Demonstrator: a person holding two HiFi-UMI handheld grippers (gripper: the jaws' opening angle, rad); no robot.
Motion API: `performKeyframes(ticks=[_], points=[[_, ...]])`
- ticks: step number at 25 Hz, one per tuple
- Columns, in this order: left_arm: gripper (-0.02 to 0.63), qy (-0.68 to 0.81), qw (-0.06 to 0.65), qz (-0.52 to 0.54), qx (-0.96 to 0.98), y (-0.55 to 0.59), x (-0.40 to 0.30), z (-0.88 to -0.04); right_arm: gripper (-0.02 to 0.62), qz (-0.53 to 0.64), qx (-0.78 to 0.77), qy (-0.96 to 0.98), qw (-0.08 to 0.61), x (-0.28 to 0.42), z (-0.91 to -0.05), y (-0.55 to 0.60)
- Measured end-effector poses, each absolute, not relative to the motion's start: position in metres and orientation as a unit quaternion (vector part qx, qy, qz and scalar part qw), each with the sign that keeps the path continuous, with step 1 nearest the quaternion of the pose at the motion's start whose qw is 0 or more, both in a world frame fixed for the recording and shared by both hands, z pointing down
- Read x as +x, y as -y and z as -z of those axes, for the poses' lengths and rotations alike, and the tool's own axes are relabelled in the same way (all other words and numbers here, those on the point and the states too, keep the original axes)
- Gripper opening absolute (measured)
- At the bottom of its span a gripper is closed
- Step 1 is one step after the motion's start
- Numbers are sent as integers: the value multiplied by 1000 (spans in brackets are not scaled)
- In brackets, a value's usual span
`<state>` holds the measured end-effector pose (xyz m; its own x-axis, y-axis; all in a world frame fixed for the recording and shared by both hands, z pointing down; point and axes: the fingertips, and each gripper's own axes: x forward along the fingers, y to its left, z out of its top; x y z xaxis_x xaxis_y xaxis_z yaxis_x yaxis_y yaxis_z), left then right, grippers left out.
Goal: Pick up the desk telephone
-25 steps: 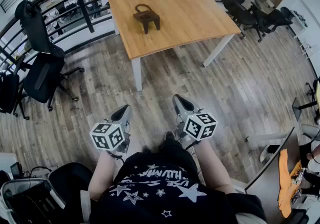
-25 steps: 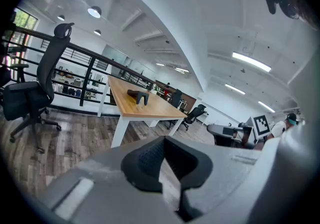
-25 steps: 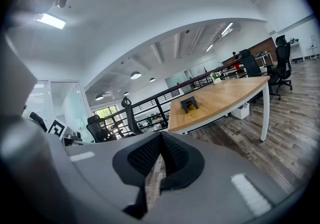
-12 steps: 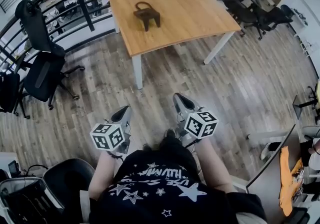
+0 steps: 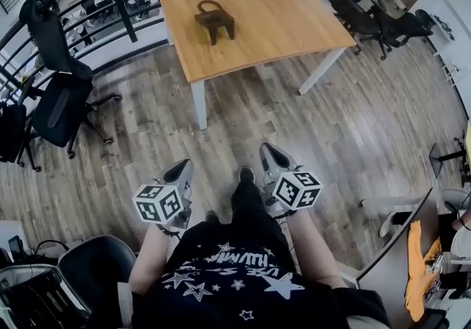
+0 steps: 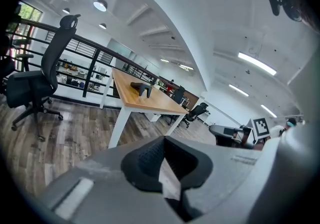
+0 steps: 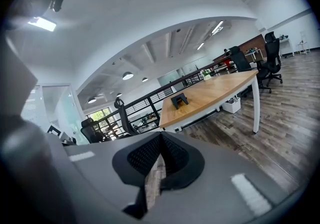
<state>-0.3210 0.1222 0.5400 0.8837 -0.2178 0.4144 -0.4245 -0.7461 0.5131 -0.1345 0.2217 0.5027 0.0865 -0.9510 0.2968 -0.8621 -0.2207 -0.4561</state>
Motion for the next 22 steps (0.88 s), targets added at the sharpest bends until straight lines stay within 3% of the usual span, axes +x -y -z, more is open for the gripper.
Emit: performKeyframes(ticks=[22], points=[[2, 277, 336, -146, 888, 23, -127, -524, -1, 283, -682, -668, 88, 92, -500, -55]])
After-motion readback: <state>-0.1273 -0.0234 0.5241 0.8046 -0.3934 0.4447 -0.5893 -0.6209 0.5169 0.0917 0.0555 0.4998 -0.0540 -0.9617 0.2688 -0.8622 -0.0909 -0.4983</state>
